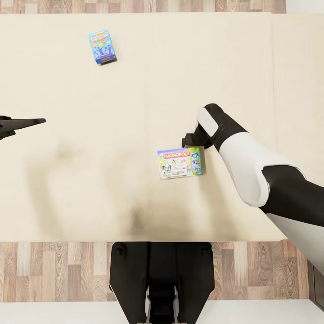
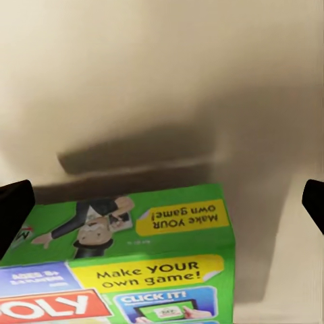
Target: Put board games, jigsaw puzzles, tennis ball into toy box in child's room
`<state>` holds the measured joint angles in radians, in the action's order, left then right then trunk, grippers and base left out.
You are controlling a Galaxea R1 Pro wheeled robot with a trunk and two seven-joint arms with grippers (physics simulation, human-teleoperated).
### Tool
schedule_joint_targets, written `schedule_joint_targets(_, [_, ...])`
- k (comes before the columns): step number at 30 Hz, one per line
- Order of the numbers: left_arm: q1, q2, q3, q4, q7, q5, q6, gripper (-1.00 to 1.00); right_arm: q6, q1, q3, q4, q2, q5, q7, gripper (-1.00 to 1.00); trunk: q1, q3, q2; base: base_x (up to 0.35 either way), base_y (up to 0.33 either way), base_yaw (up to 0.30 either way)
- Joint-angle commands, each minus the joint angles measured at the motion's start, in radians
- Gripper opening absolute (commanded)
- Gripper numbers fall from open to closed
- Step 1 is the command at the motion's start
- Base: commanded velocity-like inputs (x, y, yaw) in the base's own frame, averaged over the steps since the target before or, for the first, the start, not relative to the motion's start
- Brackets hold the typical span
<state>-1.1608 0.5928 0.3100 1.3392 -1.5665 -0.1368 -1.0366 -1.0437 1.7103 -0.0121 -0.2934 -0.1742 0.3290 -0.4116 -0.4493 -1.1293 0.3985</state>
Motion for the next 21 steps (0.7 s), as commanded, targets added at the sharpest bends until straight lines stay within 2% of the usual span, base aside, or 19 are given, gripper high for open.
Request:
schedule_joint_targets(1, [0.000,0.000,0.000,0.000,-0.004,0.001,-0.011,1.00,-0.002,0.000,-0.002,0.001,0.000,0.011,-0.010,1.00,-0.001,-0.001,0.001,0.000,0.000,0.000])
schedule_joint_targets(21, [0.000,0.001,0.000,0.000,-0.004,0.000,-0.011,1.00,0.000,0.000,-0.002,0.005,0.000,0.013,-0.010,1.00,-0.001,-0.001,0.001,0.000,0.000,0.000])
